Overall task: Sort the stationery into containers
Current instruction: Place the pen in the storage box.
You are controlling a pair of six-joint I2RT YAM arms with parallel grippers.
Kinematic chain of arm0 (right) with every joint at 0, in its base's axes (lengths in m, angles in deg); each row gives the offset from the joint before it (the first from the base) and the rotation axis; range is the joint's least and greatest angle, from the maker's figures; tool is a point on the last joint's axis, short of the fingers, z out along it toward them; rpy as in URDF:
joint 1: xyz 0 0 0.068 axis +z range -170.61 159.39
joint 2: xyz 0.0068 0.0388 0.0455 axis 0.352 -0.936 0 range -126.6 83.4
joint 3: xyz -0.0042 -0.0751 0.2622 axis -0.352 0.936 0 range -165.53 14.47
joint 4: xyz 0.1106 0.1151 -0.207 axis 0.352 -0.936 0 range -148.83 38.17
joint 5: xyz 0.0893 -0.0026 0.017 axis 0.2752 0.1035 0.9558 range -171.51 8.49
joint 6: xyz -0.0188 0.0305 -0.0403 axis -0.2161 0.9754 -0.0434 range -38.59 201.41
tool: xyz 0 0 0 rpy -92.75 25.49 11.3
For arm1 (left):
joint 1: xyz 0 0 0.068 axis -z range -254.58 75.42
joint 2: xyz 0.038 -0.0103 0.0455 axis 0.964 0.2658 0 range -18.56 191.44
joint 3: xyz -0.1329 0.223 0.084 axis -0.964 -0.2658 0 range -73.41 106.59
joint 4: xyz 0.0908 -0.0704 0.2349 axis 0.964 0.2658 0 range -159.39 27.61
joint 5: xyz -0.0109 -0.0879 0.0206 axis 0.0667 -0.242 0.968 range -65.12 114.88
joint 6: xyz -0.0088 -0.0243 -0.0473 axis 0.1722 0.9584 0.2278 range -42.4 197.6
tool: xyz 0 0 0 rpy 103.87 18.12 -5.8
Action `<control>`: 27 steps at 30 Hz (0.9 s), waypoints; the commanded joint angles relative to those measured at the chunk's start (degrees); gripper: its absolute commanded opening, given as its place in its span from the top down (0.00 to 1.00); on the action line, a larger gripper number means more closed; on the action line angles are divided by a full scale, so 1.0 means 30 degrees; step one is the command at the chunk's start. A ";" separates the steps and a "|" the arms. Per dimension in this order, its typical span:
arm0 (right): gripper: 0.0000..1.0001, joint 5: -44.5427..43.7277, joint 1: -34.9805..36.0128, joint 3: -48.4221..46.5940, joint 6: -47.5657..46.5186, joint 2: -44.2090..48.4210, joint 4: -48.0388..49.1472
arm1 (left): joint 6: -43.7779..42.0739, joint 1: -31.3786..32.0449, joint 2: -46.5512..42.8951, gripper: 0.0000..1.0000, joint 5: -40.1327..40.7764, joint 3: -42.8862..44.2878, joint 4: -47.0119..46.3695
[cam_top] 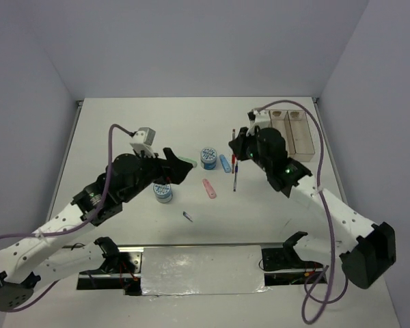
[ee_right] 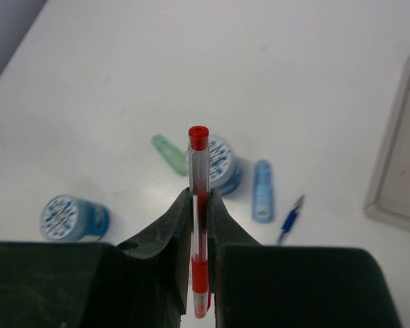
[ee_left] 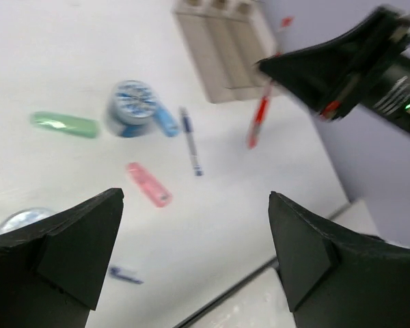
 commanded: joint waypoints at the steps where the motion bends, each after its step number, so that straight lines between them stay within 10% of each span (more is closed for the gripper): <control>1: 1.00 0.1670 -0.3070 -0.3661 -0.3623 -0.1914 -0.1778 | -0.0148 0.0028 -0.0903 0.01 0.5431 0.1867 0.6566; 16: 1.00 0.0443 -0.8680 -1.6465 -0.7289 -1.5974 -0.6026 | -0.4547 -0.0206 -0.3983 0.01 0.4055 0.0290 0.8505; 27: 0.86 0.0293 -0.9295 -1.5160 -0.6177 -1.7741 -0.5095 | -0.4751 -0.0148 -0.3629 0.01 0.3589 0.0203 0.8392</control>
